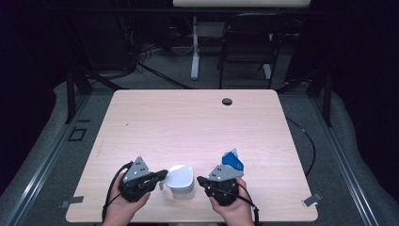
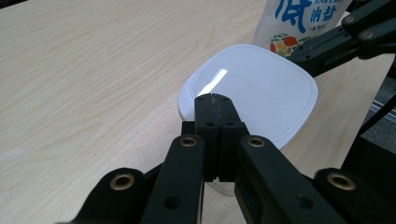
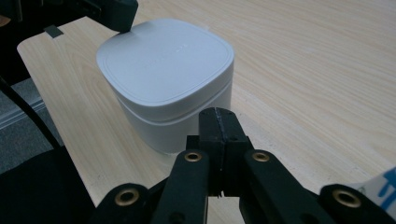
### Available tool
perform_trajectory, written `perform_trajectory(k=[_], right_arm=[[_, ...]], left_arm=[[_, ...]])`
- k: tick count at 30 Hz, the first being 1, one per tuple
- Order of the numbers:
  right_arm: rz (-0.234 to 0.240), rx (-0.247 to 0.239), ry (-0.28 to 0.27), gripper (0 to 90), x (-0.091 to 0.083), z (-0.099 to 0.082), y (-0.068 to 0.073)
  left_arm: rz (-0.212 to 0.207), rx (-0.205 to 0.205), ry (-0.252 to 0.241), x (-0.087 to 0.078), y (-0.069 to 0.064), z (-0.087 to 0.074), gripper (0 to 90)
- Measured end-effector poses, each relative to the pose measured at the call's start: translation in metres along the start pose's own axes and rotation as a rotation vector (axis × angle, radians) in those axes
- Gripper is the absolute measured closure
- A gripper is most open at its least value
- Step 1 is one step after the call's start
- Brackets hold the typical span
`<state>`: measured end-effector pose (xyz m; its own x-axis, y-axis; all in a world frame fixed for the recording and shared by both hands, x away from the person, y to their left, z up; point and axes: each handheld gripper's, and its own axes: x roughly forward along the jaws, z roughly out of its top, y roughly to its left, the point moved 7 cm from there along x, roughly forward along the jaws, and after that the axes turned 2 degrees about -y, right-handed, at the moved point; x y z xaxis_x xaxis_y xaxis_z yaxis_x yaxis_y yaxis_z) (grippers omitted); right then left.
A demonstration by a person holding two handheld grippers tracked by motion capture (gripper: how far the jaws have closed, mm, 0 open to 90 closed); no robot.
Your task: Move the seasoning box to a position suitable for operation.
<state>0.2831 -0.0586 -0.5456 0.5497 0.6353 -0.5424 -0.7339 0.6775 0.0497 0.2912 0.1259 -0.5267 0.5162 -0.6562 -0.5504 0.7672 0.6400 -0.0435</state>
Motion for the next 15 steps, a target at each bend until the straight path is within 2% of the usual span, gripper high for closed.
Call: perform_trajectory(k=[15], right_arm=[[0.013, -0.016, 0.016, 90.0, 0.0076, -0.0022, 0.0057]], left_arm=[[0.007, -0.004, -0.002, 0.001, 0.0002, 0.0008, 90.0]])
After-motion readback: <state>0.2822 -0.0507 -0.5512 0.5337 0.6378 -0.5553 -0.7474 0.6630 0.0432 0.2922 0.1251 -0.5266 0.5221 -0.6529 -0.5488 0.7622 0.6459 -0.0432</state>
